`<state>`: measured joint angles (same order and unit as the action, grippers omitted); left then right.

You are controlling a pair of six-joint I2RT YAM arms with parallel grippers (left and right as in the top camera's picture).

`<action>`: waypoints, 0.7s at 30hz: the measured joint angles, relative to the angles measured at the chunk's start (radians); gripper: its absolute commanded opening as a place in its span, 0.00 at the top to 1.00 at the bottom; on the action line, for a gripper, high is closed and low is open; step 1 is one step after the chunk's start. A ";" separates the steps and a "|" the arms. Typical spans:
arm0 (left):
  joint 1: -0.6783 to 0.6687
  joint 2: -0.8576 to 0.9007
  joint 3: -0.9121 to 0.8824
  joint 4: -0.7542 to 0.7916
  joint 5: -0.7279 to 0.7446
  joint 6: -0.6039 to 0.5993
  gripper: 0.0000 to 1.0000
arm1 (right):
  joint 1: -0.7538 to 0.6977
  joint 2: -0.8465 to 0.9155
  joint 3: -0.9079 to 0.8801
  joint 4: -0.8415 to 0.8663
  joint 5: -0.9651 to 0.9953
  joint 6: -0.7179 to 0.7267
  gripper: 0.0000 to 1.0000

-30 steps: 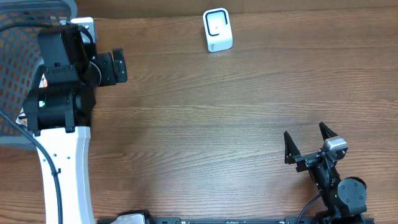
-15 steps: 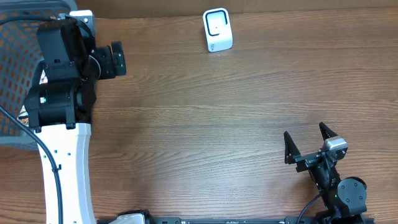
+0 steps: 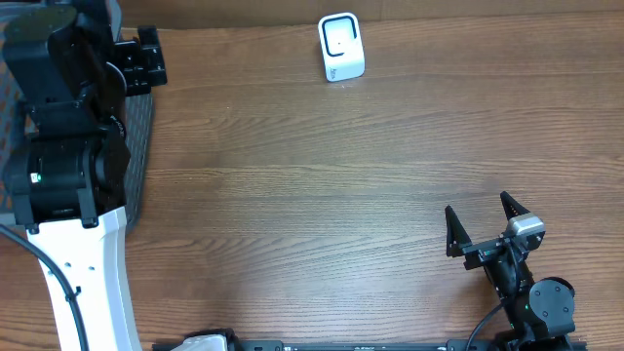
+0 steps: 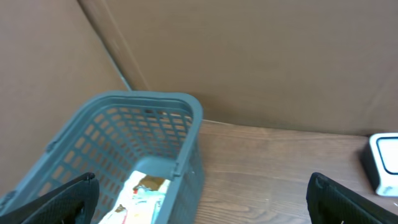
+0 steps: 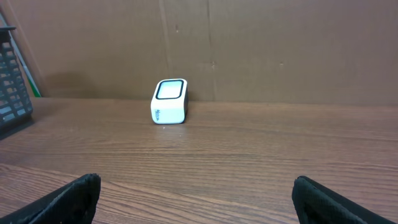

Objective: Scan the item barcode
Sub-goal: 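Lower the left gripper into the basket and grasp a snack pack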

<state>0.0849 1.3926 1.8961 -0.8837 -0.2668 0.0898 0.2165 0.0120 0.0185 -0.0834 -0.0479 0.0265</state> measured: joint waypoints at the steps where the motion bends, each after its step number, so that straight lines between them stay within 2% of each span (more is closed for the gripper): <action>1: 0.000 0.000 0.003 0.000 -0.010 0.005 0.03 | 0.000 0.000 0.000 0.000 0.000 0.000 0.00; 10: 0.034 0.026 0.004 -0.023 -0.025 0.024 0.02 | 0.000 0.000 0.000 0.000 0.000 0.000 0.00; 15: 0.139 0.077 0.004 -0.058 0.014 0.026 0.01 | 0.000 0.000 0.000 0.000 0.000 0.000 0.00; 21: 0.338 0.130 0.004 -0.080 0.156 0.026 0.00 | 0.000 0.000 0.000 0.000 0.000 0.000 0.00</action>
<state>0.4225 1.5223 1.8999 -0.9634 -0.1104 0.1154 0.2165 0.0120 0.0185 -0.0837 -0.0475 0.0265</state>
